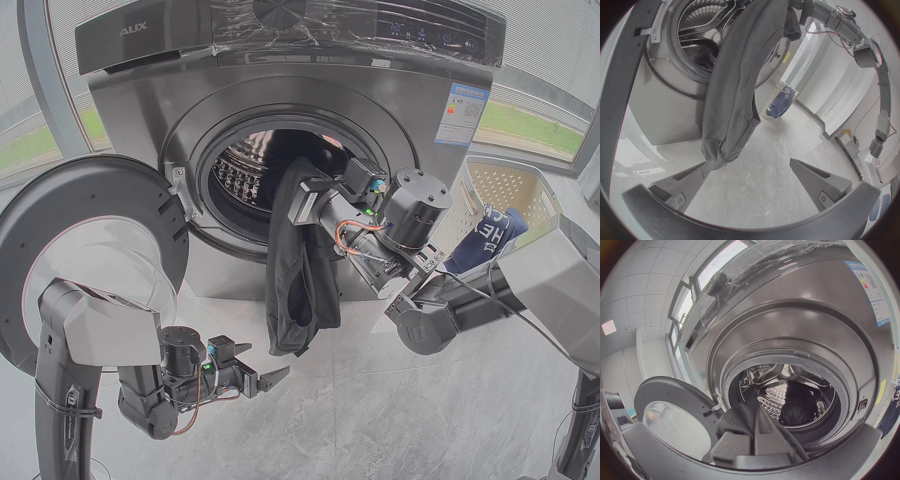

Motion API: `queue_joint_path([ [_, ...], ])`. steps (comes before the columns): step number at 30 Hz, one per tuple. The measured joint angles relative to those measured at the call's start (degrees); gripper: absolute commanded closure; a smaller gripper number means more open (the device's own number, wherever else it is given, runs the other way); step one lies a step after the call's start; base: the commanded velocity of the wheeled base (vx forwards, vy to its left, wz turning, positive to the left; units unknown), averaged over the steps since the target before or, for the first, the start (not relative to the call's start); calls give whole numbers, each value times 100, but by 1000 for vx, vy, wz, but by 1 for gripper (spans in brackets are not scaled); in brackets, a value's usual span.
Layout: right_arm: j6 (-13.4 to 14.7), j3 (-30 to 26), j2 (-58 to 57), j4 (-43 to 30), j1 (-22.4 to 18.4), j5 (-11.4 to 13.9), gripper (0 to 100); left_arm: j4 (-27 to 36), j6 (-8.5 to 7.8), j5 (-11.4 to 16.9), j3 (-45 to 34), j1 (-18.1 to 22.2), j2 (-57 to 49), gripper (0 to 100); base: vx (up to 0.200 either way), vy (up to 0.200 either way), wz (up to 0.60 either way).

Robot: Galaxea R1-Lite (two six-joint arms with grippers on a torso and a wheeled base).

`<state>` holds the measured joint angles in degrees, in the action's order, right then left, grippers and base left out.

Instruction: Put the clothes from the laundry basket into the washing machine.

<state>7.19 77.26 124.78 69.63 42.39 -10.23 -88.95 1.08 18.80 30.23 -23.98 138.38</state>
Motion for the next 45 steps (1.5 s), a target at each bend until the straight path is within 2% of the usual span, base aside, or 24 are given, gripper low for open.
queue_joint_path([
  [24, 2, -41, -9, 117, 215, -68, 100, 0, 110, -74, 2175, 2, 1308, 0, 0, 0, 0],
  [28, 2, -56, -6, 145, 240, -69, 100, 5, 250, -158, 2572, 6, 1524, 0, 0, 0, 0],
  [29, 2, -65, -6, 154, 247, -68, 100, 6, 283, -196, 2677, 4, 1584, 100, 0, 0, 0],
  [38, -2, -229, -9, 257, 188, -68, 100, 5, 340, -532, 3211, -13, 1846, 100, 0, 0, 0],
  [45, -6, -568, -15, 475, -9, -61, 100, 0, 332, -616, 2789, 26, 1524, 100, 0, 0, 0],
])
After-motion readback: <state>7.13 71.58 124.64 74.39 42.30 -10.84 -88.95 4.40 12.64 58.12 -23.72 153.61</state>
